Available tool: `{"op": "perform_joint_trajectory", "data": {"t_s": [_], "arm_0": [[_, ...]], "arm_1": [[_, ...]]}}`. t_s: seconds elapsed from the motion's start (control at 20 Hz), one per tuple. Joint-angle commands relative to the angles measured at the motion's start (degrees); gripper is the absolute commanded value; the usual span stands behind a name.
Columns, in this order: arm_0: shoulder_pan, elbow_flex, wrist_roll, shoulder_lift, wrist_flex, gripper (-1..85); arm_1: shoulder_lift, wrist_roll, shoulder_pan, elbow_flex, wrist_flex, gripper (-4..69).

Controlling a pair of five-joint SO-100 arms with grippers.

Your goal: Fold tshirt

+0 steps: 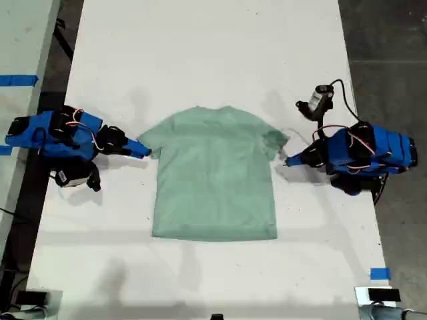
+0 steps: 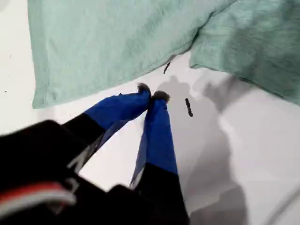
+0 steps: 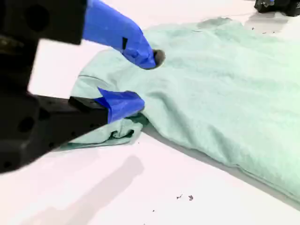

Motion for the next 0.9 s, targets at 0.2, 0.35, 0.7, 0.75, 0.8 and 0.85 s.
{"op": "perform_joint_trajectory", "data": {"t_s": [0.2,0.35,0.7,0.75,0.8,0.85], "arm_0": [[-0.3,0.6,0.2,6.2,0.0,6.6],[-0.3,0.6,0.2,6.2,0.0,0.1],[0.6,0.6,0.3,6.2,0.0,0.1],[0.8,0.6,0.5,6.2,0.0,0.1],[0.8,0.6,0.5,6.2,0.0,0.1],[0.9,0.6,0.5,6.2,0.0,0.1]], "arm_1": [[0.5,-0.3,0.7,0.4,0.8,3.2],[0.5,-0.3,0.7,0.4,0.8,3.2],[0.5,-0.3,0.7,0.4,0.8,3.1],[0.5,3.7,0.7,0.4,0.8,3.0],[0.5,9.0,1.3,0.4,0.8,3.0],[0.5,17.5,1.5,0.4,0.8,3.0]]}}
